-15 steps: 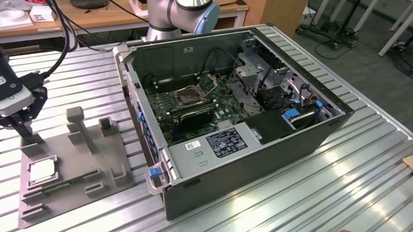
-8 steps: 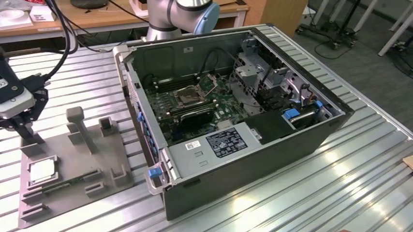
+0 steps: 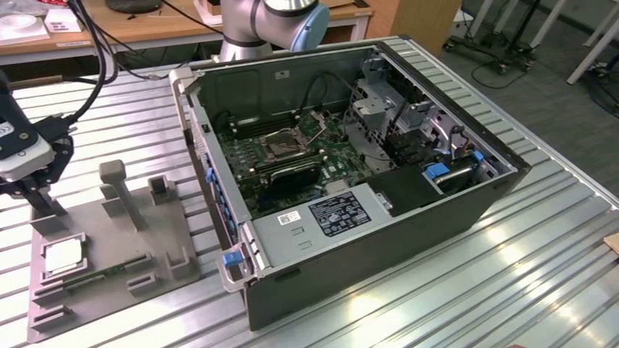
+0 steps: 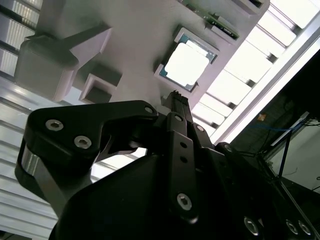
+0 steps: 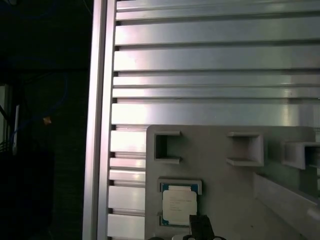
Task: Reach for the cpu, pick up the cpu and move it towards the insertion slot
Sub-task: 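Reach for the cpu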
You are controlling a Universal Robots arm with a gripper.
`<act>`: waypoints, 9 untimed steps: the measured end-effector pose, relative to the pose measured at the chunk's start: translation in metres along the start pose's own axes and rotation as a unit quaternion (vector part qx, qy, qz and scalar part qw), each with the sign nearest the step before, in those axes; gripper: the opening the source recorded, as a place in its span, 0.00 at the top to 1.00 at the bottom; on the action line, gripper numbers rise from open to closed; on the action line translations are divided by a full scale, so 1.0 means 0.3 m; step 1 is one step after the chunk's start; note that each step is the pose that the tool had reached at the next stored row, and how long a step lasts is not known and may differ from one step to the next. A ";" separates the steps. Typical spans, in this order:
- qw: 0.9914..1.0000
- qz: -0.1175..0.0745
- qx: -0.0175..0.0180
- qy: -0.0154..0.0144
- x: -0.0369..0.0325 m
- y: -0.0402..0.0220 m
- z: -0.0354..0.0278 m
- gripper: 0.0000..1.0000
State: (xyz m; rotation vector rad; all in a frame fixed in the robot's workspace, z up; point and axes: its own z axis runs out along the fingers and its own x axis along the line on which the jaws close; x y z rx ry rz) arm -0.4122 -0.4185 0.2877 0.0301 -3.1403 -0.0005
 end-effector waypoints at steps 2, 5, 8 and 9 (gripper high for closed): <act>1.000 0.000 0.000 0.000 0.000 -0.002 0.004 0.89; 1.000 0.000 0.000 0.000 0.001 -0.006 0.010 0.89; 1.000 0.000 0.000 0.000 0.003 -0.010 0.016 0.89; 1.000 0.000 0.000 0.000 0.004 -0.011 0.017 0.89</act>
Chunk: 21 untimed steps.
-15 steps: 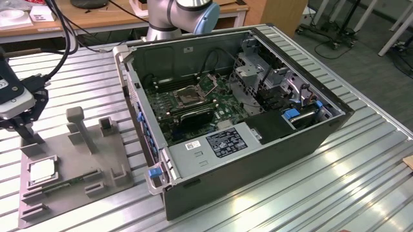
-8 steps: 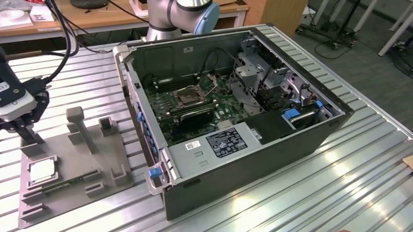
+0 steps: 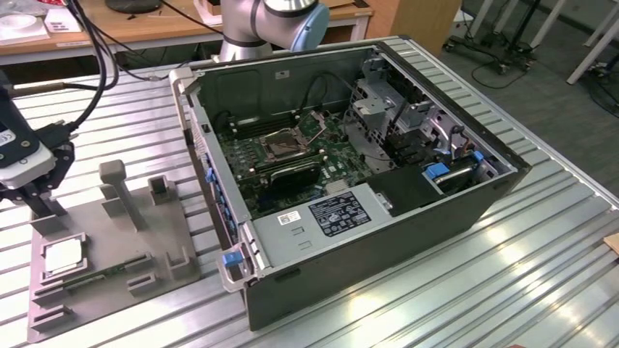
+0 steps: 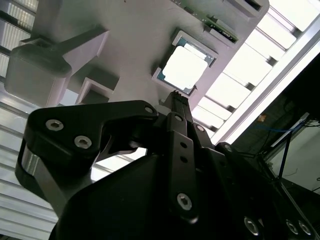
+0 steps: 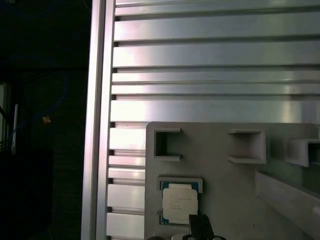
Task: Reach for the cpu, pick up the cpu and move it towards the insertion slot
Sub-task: 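Reach for the cpu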
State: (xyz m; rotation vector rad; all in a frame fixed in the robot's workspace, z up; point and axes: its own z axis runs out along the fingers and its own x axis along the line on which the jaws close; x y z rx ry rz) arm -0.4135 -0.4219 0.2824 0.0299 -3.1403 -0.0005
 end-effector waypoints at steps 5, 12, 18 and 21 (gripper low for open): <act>1.000 0.000 0.000 0.000 0.006 -0.007 0.009 0.89; 1.000 0.000 0.000 0.000 0.009 -0.009 0.013 0.89; 1.000 0.000 0.000 0.000 0.009 -0.011 0.015 0.89; 1.000 0.000 0.000 0.000 0.009 -0.014 0.021 0.89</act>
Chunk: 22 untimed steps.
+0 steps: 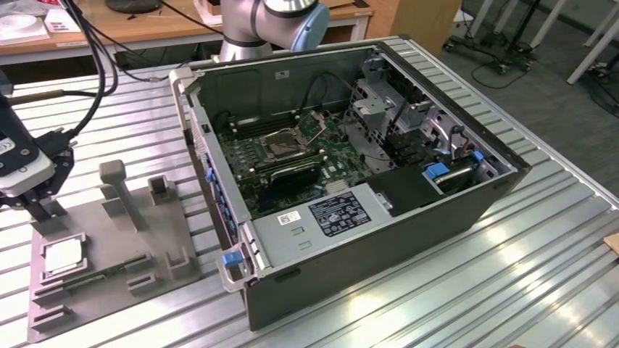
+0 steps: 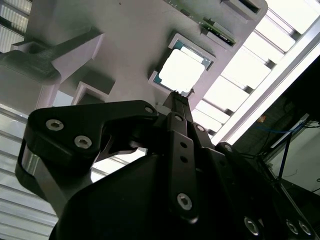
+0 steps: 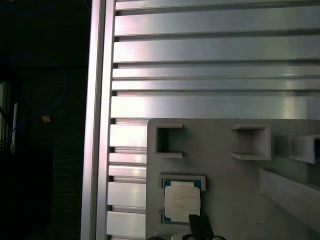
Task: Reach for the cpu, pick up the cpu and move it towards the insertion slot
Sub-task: 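Reach for the cpu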
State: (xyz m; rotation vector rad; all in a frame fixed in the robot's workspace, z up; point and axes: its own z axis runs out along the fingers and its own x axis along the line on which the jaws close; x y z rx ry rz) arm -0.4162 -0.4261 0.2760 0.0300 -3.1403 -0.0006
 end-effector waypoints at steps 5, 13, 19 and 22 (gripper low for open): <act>1.000 0.000 0.000 0.000 0.001 -0.002 0.015 0.89; 1.000 0.000 0.000 0.000 0.001 -0.003 0.022 0.89; 1.000 0.000 0.000 0.000 0.001 -0.003 0.030 0.89; 1.000 0.000 0.000 0.000 0.003 -0.003 0.039 0.89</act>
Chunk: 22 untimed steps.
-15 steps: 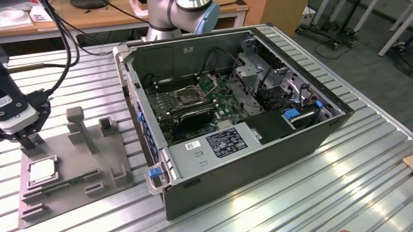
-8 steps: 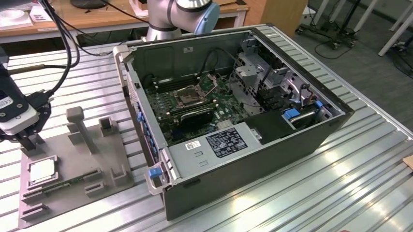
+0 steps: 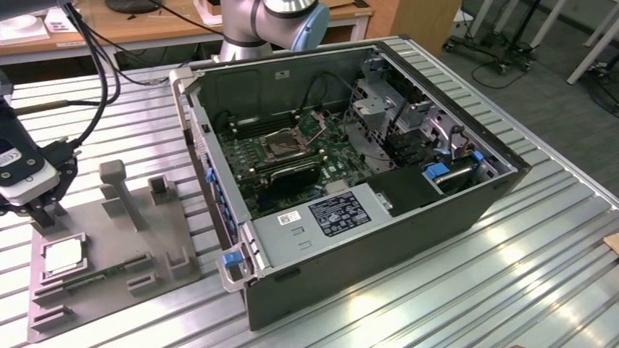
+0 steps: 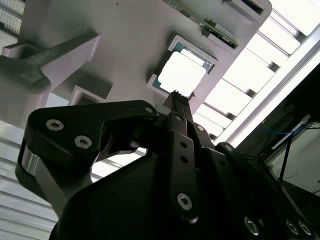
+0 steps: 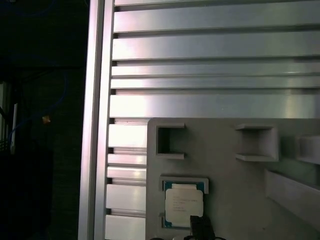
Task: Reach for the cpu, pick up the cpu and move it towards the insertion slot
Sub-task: 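Reach for the cpu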
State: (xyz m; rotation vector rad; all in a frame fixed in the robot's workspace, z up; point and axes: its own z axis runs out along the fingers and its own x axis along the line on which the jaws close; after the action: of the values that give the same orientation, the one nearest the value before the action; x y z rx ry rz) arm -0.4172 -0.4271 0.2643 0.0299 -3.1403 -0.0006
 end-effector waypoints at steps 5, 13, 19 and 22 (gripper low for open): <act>1.000 0.000 0.000 0.000 0.004 -0.001 0.016 0.89; 1.000 0.000 0.000 0.000 0.013 -0.011 0.041 0.89; 1.000 0.000 0.000 0.000 0.018 -0.017 0.058 0.89; 1.000 0.000 0.000 0.000 0.022 -0.019 0.067 0.89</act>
State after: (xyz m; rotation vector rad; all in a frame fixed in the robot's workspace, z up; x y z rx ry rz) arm -0.4235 -0.4328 0.2442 0.0301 -3.1402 -0.0005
